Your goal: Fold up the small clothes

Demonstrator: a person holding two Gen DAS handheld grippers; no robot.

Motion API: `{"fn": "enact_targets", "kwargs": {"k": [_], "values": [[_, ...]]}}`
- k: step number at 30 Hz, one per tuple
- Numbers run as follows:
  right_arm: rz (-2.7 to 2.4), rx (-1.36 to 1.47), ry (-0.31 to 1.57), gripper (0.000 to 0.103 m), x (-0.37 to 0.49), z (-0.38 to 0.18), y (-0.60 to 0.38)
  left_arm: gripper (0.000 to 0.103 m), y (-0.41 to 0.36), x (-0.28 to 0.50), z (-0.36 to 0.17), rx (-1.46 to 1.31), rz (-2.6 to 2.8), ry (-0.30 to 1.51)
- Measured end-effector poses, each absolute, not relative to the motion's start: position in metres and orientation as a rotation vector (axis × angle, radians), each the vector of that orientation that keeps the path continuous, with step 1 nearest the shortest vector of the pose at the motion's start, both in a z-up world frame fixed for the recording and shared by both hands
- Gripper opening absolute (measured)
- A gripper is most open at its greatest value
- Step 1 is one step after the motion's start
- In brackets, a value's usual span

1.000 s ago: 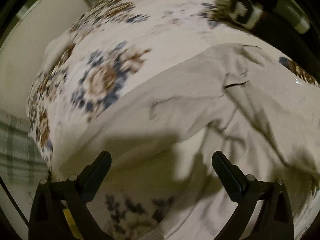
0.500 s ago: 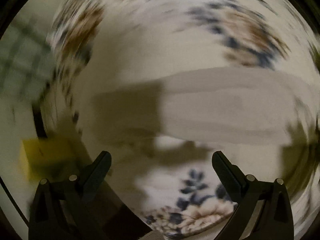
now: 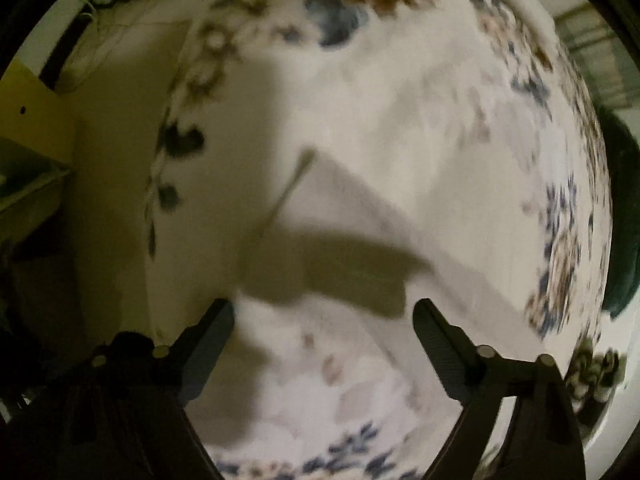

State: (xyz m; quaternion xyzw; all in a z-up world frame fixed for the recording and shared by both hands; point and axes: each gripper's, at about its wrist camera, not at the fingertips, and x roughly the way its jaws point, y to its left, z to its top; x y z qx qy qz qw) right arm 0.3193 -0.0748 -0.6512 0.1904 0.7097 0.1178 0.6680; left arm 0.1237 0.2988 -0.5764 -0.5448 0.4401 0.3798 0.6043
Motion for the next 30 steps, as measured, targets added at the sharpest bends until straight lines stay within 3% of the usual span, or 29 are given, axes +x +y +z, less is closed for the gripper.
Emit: {"fn": "enact_targets", "kwargs": {"k": [6,8,12,20,25,30], "values": [[0.227,0.438,1.570,0.069,0.324,-0.649,-0.068,0.019,0.322,0.113,-0.575,-1.240,1.032,0.952],[0.224,0.438,1.556,0.069,0.326,-0.645,-0.066,0.003,0.331,0.115,-0.571,-1.200,1.016,0.926],[0.226,0.439,1.528,0.069,0.325,-0.634,-0.069,0.002,0.338,0.127,-0.553,-1.152,0.996,0.905],[0.190,0.450,1.477,0.069,0.322,-0.617,-0.107,0.001,0.297,0.172,-0.438,-0.849,0.771,0.778],[0.105,0.479,1.450,0.069,0.320,-0.610,-0.159,0.001,0.216,0.230,-0.365,-0.624,0.519,0.717],[-0.017,0.519,1.432,0.069,0.314,-0.607,-0.223,0.001,0.102,0.295,-0.326,-0.465,0.241,0.713]]}}
